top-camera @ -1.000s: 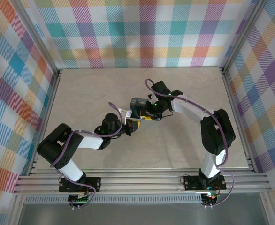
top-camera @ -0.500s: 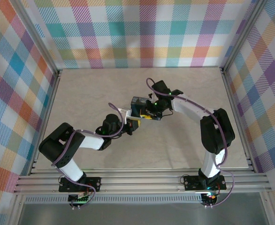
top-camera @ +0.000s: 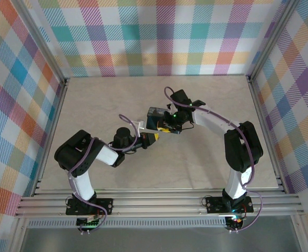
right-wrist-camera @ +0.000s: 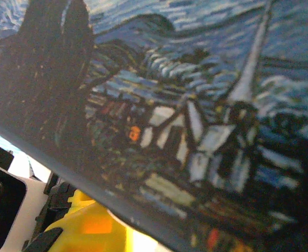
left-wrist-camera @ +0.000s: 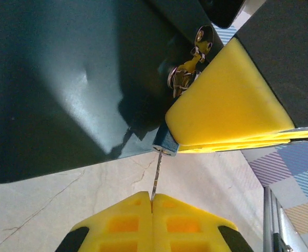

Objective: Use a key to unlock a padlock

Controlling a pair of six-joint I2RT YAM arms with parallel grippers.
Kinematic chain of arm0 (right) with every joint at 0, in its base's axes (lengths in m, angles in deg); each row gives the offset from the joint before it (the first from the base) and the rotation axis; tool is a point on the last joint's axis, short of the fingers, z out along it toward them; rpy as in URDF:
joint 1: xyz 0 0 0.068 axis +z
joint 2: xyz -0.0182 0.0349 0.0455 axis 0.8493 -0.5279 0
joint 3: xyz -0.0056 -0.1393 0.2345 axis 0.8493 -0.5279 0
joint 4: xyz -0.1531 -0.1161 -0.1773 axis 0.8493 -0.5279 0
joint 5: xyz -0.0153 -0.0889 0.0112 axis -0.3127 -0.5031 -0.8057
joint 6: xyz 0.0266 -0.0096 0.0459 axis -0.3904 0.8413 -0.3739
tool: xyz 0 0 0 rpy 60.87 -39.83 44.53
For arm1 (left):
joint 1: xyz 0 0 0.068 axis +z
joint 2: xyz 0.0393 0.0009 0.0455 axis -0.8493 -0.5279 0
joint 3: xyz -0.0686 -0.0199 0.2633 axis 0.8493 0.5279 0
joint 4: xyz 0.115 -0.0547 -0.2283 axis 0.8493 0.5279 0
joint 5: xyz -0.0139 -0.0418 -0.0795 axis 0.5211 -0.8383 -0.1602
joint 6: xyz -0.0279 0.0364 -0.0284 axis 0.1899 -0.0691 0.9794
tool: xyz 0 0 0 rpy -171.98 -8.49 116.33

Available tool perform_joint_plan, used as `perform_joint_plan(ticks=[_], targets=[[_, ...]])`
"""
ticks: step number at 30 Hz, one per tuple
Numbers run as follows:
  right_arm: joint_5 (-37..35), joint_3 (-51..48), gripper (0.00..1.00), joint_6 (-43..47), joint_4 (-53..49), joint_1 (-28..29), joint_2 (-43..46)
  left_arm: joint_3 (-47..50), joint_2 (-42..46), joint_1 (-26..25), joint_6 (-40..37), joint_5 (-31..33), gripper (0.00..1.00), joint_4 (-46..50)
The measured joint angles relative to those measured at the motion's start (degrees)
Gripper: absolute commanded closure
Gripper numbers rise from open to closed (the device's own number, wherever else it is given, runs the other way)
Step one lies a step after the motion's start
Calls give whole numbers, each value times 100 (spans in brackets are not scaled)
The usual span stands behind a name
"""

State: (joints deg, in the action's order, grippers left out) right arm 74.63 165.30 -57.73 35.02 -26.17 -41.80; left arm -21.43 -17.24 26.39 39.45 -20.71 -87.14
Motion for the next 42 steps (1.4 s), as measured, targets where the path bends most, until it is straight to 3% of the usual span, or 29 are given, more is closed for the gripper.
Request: perform_joint_plan(ticks=[13,25,42], targets=[[-50,0,100,129,-118,2,0,2,221,-11,-492,72,100,380],[-101,85,100,50,-470,2,0,116,699,-426,-1261,962,100,706],[-251,-20,100,-415,-468,24,-2,116,212,-461,-1211,1088,100,-33]])
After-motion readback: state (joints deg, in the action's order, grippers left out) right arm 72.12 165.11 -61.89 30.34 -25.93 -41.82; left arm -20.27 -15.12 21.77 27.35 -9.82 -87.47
